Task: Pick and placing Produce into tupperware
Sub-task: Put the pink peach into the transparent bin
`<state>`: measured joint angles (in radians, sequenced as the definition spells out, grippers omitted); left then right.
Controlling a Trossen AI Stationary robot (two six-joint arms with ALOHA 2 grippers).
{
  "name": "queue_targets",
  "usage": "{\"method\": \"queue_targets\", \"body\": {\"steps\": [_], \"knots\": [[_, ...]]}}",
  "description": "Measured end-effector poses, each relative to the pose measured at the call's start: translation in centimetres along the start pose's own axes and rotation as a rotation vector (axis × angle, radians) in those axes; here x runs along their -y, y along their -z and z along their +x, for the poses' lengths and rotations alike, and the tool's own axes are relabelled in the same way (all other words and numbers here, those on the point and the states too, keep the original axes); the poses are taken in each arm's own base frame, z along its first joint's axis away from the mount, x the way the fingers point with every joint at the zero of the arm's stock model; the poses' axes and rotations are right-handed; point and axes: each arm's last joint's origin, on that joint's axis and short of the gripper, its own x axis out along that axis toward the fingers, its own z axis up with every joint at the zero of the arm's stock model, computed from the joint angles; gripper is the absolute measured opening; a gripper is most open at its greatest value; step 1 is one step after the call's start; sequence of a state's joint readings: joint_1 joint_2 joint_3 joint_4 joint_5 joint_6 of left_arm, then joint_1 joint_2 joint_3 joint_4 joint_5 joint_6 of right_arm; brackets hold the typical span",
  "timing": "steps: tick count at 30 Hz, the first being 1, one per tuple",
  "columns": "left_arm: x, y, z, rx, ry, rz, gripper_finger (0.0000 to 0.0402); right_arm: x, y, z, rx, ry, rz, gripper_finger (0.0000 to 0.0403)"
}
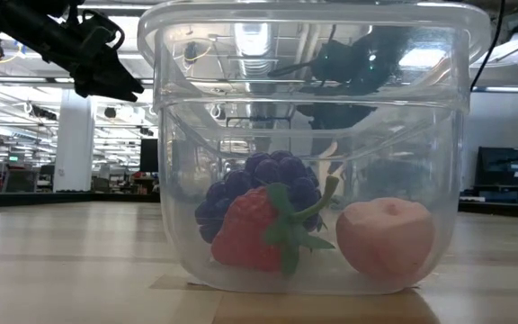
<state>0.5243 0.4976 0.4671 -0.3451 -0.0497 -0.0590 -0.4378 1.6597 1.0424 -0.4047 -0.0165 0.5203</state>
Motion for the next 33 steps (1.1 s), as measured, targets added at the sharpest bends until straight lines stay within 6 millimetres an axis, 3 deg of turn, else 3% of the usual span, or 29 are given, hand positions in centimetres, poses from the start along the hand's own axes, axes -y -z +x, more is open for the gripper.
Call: {"method": "queue_targets", "body": {"steps": [6, 11, 20, 33], "knots": [[0.0, 0.0, 0.0, 0.004, 0.0, -0.034, 0.0235, -0.2, 0.7, 2.1, -0.091, -0.003, 0.053, 0.026], [0.0, 0.0, 0.0, 0.004, 0.0, -0.06, 0.0235, -1.6, 0.7, 3.3, -0.112, 0.008, 0.014, 0.026], [0.0, 0.0, 0.0, 0.004, 0.001, -0.077, 0.0235, -1.6, 0.9, 5.4, -0.189, 0.094, 0.0, 0.026], [0.0, 0.0, 0.0, 0.0, -0.009, -0.05, 0.0235, -1.4, 1.0, 6.1, -0.194, 0.112, 0.002, 0.026]]}}
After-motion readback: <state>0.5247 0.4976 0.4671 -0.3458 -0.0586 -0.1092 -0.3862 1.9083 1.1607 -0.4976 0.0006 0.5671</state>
